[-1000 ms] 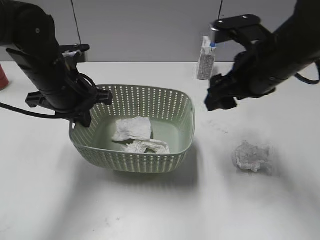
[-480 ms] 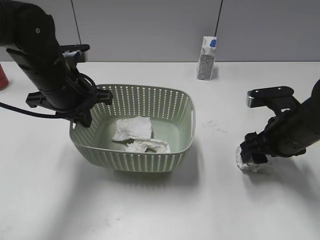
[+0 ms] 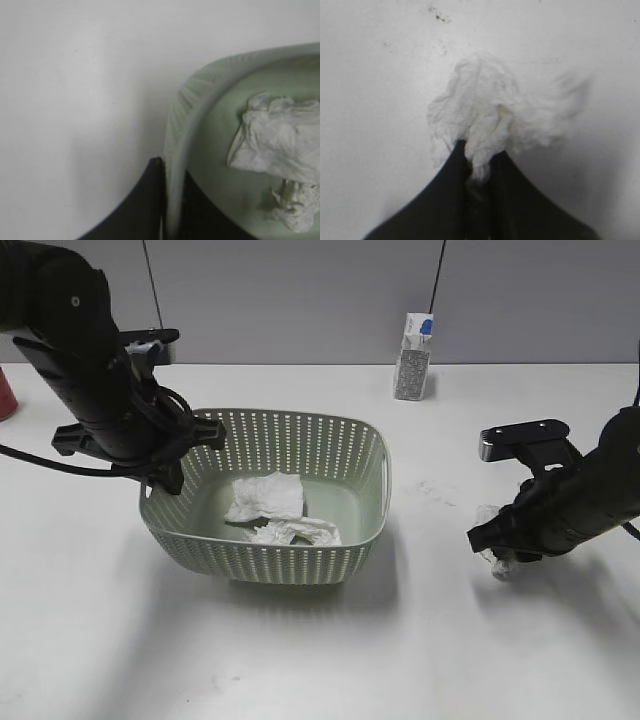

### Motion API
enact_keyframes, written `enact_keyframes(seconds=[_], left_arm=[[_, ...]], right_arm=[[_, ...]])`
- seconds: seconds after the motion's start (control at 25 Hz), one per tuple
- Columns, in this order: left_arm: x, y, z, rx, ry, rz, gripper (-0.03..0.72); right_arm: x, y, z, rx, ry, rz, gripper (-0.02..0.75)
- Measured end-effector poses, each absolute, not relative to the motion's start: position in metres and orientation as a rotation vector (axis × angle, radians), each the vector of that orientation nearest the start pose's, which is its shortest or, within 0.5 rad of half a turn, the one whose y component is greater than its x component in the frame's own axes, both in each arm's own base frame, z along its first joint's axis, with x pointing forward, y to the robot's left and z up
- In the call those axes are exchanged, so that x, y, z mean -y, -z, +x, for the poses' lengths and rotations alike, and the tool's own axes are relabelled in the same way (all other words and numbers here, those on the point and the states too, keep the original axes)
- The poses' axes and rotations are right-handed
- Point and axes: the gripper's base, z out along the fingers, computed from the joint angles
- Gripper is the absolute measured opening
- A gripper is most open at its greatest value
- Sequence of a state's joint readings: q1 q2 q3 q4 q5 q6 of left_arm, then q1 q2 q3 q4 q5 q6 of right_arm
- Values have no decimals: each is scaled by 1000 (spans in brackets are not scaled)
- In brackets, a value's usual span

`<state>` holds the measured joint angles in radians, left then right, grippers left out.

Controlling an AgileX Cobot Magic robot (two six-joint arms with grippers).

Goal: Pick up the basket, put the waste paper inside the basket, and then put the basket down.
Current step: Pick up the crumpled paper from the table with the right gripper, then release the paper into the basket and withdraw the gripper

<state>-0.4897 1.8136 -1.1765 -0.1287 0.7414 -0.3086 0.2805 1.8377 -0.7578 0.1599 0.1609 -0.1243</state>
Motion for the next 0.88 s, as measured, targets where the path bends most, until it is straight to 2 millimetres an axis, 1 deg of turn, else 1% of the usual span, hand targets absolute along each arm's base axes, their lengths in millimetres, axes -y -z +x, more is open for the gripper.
enact_keyframes(seconds=[0.04, 0.08, 0.12, 0.16, 0.24, 0.32, 0.36, 0.48, 0.56, 0.64, 0.72, 0.76, 0.84, 0.88], left_arm=[[174, -188, 310, -2905, 293, 143, 3], [174, -188, 310, -2905, 293, 143, 3], [174, -188, 310, -2906, 293, 143, 3], [174, -188, 310, -2906, 293, 143, 3], [174, -188, 310, -2905, 294, 142, 3], [174, -188, 310, -2905, 294, 142, 3], [174, -188, 310, -2905, 294, 142, 3], [174, -188, 310, -2905, 294, 142, 3], [174, -188, 310, -2905, 294, 142, 3], [174, -188, 310, -2905, 294, 142, 3], [174, -188, 310, -2905, 294, 142, 3], [174, -188, 310, -2905, 294, 142, 3], [175, -189, 311, -2902, 296, 142, 3], [175, -189, 311, -2901, 296, 142, 2]], right_arm=[[-86, -105, 291, -2709, -126, -343, 88], [-86, -107, 291, -2710, -128, -344, 41], [-86, -109, 289, -2716, -130, -347, 21], [-87, -114, 286, -2721, -134, -356, 20], [-90, -130, 284, -2691, -148, -375, 20], [-99, -158, 282, -2613, -183, -399, 20], [-107, -171, 281, -2568, -210, -410, 20], [-136, -221, 276, -2396, -321, -451, 20], [-161, -245, 269, -2298, -387, -535, 20], [-185, -264, 263, -2220, -439, -613, 20], [-205, -272, 256, -2167, -480, -677, 20], [-213, -273, 255, -2153, -490, -698, 21], [-225, -266, 256, -2155, -498, -733, 48], [-228, -260, 258, -2173, -494, -740, 89]])
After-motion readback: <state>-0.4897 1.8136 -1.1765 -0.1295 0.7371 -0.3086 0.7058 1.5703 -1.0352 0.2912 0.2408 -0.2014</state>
